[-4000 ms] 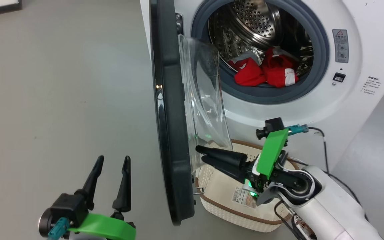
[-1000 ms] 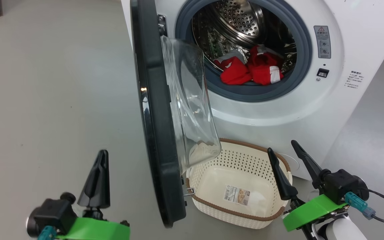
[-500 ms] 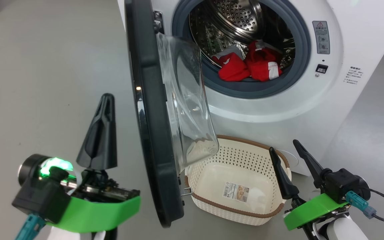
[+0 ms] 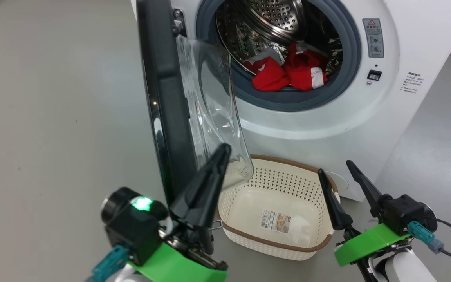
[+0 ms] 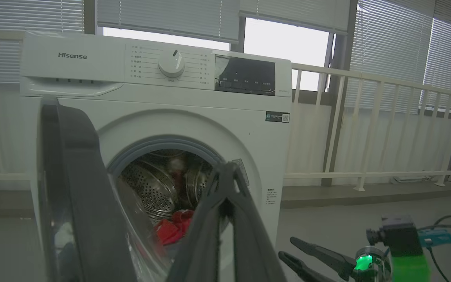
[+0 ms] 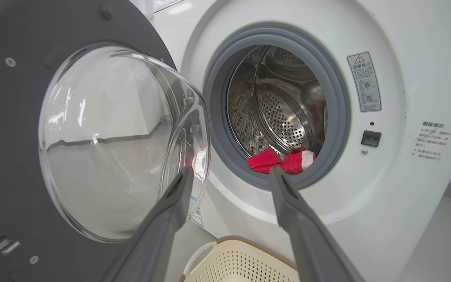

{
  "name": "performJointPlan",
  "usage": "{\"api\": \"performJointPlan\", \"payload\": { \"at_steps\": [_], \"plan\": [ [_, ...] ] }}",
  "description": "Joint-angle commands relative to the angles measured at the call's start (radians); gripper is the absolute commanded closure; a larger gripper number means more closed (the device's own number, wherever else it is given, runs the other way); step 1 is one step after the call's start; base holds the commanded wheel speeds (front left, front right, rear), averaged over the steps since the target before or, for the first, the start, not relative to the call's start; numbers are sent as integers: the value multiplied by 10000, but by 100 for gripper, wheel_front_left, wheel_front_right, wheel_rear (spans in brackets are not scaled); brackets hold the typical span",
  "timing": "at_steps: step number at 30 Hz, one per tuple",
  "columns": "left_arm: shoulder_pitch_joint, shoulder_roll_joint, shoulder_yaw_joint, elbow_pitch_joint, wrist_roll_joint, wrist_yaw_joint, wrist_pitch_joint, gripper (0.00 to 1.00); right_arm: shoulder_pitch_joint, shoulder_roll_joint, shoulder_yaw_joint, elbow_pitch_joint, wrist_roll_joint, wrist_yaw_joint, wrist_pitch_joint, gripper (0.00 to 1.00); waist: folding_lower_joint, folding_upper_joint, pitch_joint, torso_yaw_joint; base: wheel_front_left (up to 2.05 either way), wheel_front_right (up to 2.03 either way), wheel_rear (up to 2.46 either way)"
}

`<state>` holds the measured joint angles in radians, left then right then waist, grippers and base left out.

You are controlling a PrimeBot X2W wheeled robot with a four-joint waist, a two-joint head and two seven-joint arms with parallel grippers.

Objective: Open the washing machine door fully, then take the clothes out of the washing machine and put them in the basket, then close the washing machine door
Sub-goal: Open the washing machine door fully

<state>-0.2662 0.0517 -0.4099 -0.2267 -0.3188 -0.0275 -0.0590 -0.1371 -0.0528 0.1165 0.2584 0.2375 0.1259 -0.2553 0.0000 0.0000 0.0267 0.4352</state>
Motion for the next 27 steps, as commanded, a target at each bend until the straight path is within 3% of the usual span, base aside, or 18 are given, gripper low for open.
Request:
{"api": "performJointPlan", "payload": {
  "at_steps": [1,12,27],
  "plan": [
    [-42,62,144,-100,-101,-57,198,100,-478,26,219,-255,-83,48,-64,0,0,0,23,6,0,0,0],
    [400,243,-411,387,-157,-1,1165,100,-568,26,157,-344,-74,48,-65,0,0,0,197,36,0,0,0],
    [611,399,92,1400,-117,903,1612,100,-592,26,155,-389,-68,48,-65,0,0,0,365,78,0,0,0]
  ]
}}
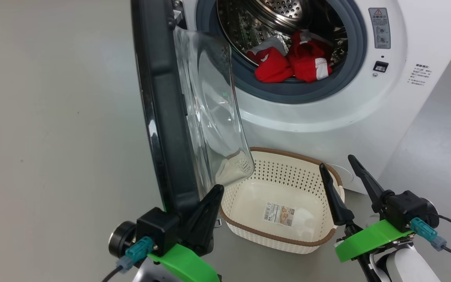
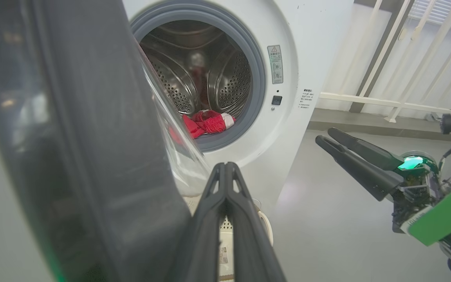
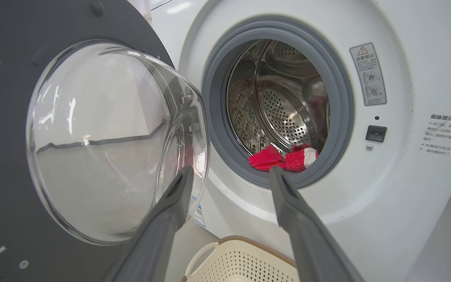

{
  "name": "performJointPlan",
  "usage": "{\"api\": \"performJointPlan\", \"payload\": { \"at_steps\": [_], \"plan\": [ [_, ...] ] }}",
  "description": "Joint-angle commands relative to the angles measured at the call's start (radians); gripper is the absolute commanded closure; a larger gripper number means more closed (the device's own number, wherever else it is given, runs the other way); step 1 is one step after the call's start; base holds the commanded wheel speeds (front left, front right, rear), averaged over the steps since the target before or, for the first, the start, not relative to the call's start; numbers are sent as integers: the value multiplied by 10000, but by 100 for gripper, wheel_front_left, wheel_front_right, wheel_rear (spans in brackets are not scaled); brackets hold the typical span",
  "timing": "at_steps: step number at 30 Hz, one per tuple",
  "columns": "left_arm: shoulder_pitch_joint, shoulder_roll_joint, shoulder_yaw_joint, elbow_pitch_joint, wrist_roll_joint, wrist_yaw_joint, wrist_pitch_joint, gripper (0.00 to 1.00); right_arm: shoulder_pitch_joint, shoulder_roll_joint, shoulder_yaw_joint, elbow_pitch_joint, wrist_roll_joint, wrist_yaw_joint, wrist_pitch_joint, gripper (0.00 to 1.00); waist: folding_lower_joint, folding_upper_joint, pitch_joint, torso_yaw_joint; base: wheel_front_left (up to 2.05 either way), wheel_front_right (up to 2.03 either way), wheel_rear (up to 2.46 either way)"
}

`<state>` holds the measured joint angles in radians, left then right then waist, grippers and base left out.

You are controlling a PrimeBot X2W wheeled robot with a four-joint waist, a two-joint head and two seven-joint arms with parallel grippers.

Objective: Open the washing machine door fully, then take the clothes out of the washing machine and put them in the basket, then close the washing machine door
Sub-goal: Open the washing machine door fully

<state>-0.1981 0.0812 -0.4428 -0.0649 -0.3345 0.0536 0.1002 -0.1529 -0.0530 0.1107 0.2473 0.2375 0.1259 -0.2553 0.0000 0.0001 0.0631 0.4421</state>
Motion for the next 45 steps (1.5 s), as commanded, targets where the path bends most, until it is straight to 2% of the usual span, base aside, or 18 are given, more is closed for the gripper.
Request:
{"api": "performJointPlan", "payload": {
  "at_steps": [1,15,25,42,45],
  "plan": [
    [-49,111,426,-199,38,121,41,100,-434,28,196,-276,-72,48,-65,0,0,-1,4,31,0,0,0],
    [291,163,853,-117,-167,618,-195,100,-373,28,130,-311,-127,48,-65,0,0,-1,23,543,0,0,0],
    [498,490,1388,-253,-28,1145,-372,100,-321,28,248,-265,-269,48,-65,0,0,-1,80,873,0,0,0],
    [452,1006,2909,69,-220,2065,-841,100,-378,28,594,-31,-93,48,-65,0,0,-1,63,848,0,0,0],
    [372,1258,3039,243,92,2293,-892,100,-338,28,589,-34,-139,48,-65,0,0,-1,110,840,0,0,0]
  ]
}}
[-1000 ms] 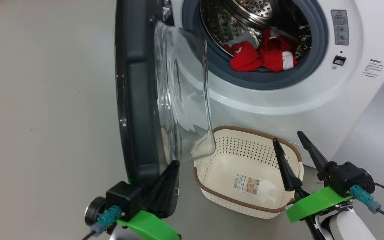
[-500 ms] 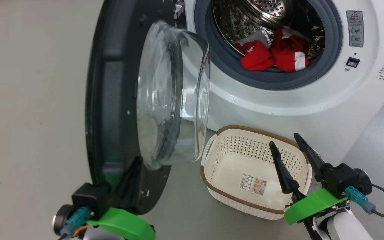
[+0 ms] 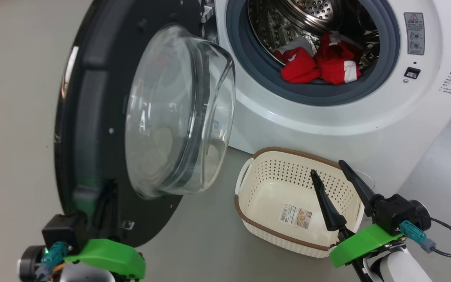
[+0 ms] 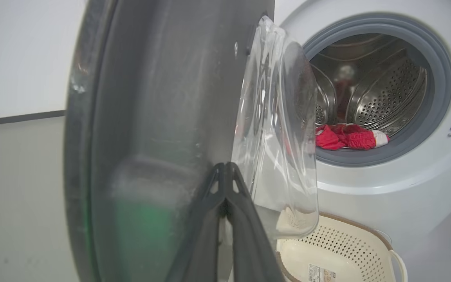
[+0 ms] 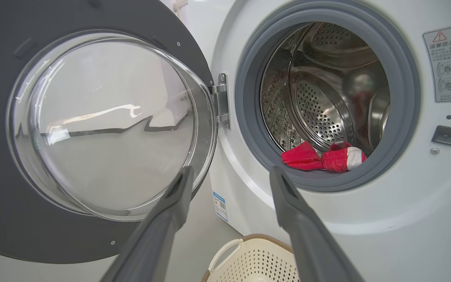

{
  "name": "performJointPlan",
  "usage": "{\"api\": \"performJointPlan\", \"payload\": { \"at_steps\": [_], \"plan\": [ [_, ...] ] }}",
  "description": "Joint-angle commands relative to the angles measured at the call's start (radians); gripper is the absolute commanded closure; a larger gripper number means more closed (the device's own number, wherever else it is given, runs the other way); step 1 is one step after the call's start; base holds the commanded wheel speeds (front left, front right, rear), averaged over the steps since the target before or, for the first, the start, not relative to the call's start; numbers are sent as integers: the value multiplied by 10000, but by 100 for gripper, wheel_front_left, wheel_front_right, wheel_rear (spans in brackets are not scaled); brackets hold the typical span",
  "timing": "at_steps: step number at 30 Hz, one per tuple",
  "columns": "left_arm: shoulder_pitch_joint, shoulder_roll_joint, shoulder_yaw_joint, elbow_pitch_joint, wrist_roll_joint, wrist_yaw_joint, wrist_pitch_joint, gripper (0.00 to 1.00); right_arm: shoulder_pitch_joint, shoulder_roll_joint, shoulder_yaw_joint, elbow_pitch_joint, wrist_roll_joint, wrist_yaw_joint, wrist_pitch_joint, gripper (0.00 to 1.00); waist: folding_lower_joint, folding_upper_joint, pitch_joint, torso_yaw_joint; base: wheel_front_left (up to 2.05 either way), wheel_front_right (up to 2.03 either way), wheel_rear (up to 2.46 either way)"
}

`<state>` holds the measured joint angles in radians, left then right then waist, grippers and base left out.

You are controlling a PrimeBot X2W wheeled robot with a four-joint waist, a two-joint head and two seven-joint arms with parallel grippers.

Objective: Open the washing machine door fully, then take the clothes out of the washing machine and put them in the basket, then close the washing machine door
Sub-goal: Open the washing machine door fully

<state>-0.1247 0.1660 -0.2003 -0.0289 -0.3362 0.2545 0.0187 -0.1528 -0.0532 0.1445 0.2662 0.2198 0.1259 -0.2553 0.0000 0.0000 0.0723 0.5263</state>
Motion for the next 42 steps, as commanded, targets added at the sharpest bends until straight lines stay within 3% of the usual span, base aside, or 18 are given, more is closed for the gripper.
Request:
{"api": "performJointPlan", "payload": {
  "at_steps": [1,10,21,34,42],
  "plan": [
    [-409,482,648,-35,222,376,-81,100,-326,30,241,-229,18,48,-65,0,0,0,42,-4,0,0,0],
    [-860,662,1159,609,268,745,-510,100,-308,30,304,-301,27,48,-65,0,0,0,270,4,0,0,0],
    [-1601,496,1705,1831,-241,576,-1893,100,-498,30,332,-397,-219,48,-65,0,0,0,782,58,0,0,0],
    [-2289,401,2393,3187,-742,446,-2627,100,-658,30,553,-447,-178,48,-65,0,0,0,1159,73,0,0,0],
    [-2743,650,3048,3936,-944,207,-2778,100,-705,30,447,-503,-406,48,-28,0,0,0,1317,-58,0,0,0]
  ]
}}
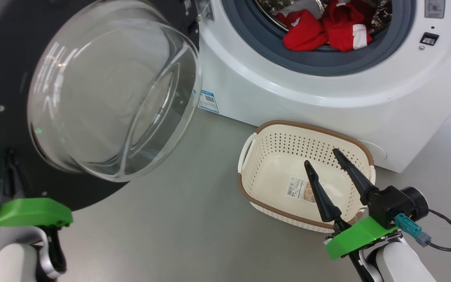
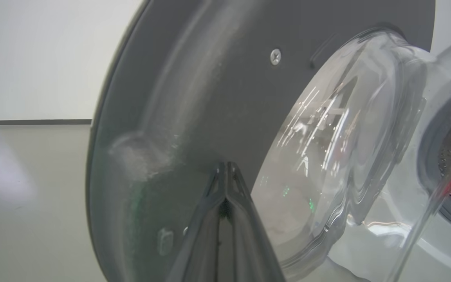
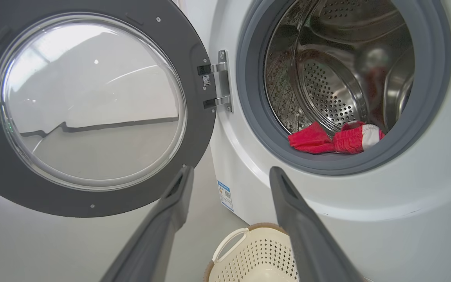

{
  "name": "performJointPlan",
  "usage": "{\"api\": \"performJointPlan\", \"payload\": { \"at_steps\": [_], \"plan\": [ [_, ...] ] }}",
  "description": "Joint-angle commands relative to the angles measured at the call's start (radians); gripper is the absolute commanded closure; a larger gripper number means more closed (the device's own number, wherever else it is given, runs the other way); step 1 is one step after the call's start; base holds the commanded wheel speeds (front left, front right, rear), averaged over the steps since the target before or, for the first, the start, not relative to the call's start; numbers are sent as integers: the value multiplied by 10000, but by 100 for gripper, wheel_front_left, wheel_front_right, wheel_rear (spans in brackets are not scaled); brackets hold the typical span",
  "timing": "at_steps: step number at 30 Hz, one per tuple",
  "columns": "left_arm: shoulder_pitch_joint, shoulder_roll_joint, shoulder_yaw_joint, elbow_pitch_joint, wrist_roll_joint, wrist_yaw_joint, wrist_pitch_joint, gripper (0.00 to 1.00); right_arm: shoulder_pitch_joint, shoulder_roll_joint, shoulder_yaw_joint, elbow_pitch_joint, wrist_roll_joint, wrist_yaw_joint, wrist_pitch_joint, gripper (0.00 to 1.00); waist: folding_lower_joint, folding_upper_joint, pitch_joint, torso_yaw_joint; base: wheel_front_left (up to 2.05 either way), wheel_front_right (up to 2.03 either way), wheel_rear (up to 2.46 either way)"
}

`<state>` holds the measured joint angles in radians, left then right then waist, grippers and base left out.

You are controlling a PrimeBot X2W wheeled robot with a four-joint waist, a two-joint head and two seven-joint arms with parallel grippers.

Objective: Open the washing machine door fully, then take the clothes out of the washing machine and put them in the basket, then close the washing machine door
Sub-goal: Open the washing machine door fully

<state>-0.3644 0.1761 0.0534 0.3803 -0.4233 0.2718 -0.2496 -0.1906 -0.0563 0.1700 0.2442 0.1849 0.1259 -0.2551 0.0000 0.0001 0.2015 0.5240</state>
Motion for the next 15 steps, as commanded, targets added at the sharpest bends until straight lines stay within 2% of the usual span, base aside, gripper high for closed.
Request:
{"api": "performJointPlan", "payload": {
  "at_steps": [1,10,15],
  "plan": [
    [-374,591,599,-94,-92,-12,-102,100,-327,61,192,-297,-68,48,-18,0,0,-1,43,-71,0,0,0],
    [-679,842,1061,416,85,-425,-119,100,-270,61,142,-432,-171,48,98,0,0,-1,117,-294,0,0,0],
    [-756,829,1362,595,242,-497,-120,100,-286,61,143,-479,-187,48,136,0,0,-1,111,-392,0,0,0]
  ]
}}
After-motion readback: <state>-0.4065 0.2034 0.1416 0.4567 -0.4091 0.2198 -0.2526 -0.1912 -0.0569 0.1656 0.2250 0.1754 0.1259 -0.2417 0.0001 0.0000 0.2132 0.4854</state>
